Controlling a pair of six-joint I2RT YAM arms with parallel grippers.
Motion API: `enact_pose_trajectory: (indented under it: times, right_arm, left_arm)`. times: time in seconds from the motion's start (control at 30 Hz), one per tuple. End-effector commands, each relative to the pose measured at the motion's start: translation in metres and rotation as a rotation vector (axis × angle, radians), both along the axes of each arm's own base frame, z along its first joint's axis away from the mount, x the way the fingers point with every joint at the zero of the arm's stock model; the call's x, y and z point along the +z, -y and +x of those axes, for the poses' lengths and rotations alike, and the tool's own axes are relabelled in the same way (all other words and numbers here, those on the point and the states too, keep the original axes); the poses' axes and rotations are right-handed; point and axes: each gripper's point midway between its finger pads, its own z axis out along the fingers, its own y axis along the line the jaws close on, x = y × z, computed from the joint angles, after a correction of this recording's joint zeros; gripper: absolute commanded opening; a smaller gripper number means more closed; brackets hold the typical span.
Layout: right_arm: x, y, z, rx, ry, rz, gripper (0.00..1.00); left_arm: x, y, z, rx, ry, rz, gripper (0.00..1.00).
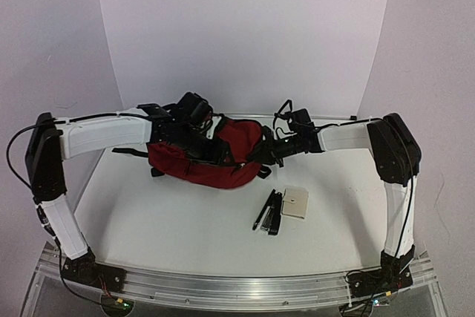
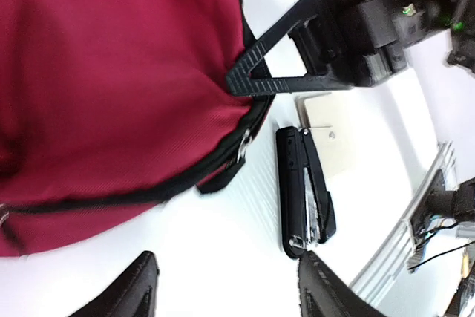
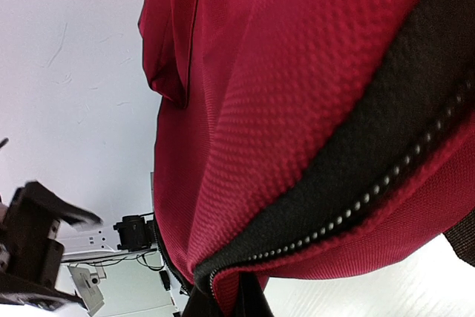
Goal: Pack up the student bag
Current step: Zip the student bag at the center of the board.
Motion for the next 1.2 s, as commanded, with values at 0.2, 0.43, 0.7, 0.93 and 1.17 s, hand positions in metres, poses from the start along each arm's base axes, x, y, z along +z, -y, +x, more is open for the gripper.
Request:
enact_pose_trajectory:
  times: [0.2,0.43,0.7,0.93,1.17]
  right_arm:
    - [0.045,-0.001,0.0,-0.008,0.104,0.065,0.0]
    - [0.045,-0.001,-0.001,-0.001,0.106,0.068,0.0]
    - [0.046,-0.002,-0.001,0.004,0.107,0.072,0.0]
    - [0.045,-0.002,-0.001,0.006,0.103,0.073,0.0]
    - [0.046,-0.002,-0.001,0.008,0.104,0.076,0.0]
  left_arm:
    - [-0.018,0.05,0.022,-0.083,-0.032,0.004,0.53]
    - [-0.033,0.055,0.018,-0.095,-0.09,0.012,0.48]
    - [-0.035,0.066,0.014,-0.118,-0.102,-0.004,0.47]
    - [-0.048,0.068,0.018,-0.107,-0.109,0.05,0.44]
    - [-0.065,0.056,0.028,-0.056,-0.098,0.152,0.36]
